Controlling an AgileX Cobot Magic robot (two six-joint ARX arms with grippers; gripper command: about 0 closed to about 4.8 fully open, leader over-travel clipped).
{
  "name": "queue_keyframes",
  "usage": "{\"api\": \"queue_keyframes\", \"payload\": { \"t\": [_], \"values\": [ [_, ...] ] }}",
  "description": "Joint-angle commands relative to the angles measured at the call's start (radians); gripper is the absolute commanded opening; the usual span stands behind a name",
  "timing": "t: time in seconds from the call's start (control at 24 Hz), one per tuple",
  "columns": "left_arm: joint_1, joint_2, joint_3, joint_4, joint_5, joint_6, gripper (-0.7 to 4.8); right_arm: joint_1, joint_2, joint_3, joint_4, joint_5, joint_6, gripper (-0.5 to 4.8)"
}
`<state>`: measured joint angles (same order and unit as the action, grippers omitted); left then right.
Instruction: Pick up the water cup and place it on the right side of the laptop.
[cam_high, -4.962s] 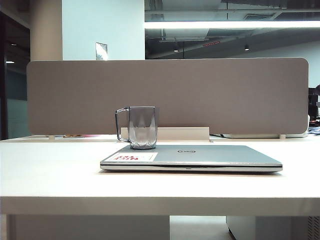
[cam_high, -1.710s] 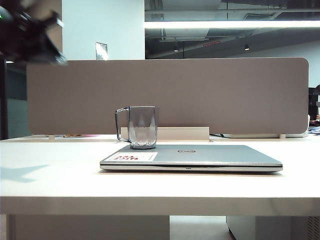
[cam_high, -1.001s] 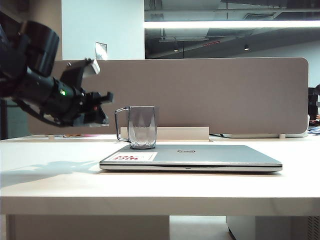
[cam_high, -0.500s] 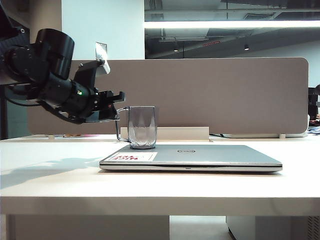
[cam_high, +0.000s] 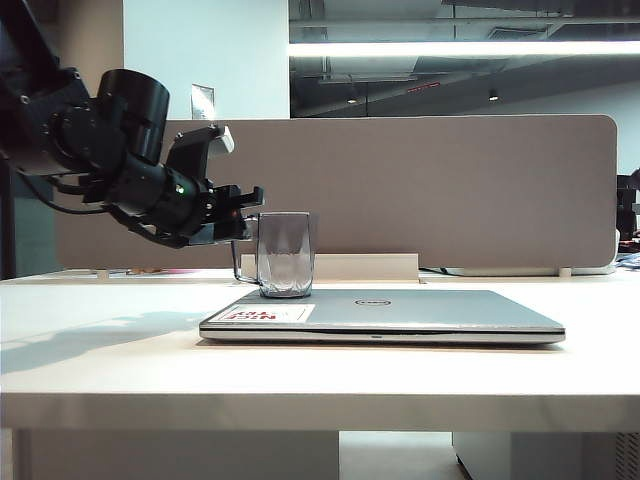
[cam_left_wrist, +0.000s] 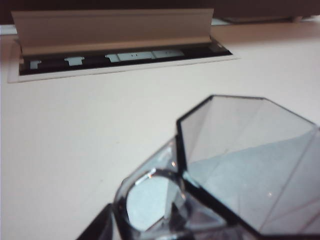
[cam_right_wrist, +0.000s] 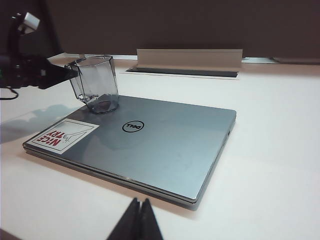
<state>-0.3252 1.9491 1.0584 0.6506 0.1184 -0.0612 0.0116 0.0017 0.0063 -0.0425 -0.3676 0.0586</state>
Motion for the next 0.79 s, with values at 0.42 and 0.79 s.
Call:
{"api": "queue_keyframes", "payload": {
  "t": [0.42, 0.79],
  "values": [
    [0.001, 0.073, 0.074, 0.002, -0.011, 0.001, 1.22, -0.001, -0.002, -0.006, 0.016, 0.003, 0.0, -0.08],
    [0.001, 0.075, 0.074, 0.019, -0.028, 0.001, 0.75, -0.001, -0.002, -0.006, 0.016, 0.003, 0.0, -0.08]
  ]
}}
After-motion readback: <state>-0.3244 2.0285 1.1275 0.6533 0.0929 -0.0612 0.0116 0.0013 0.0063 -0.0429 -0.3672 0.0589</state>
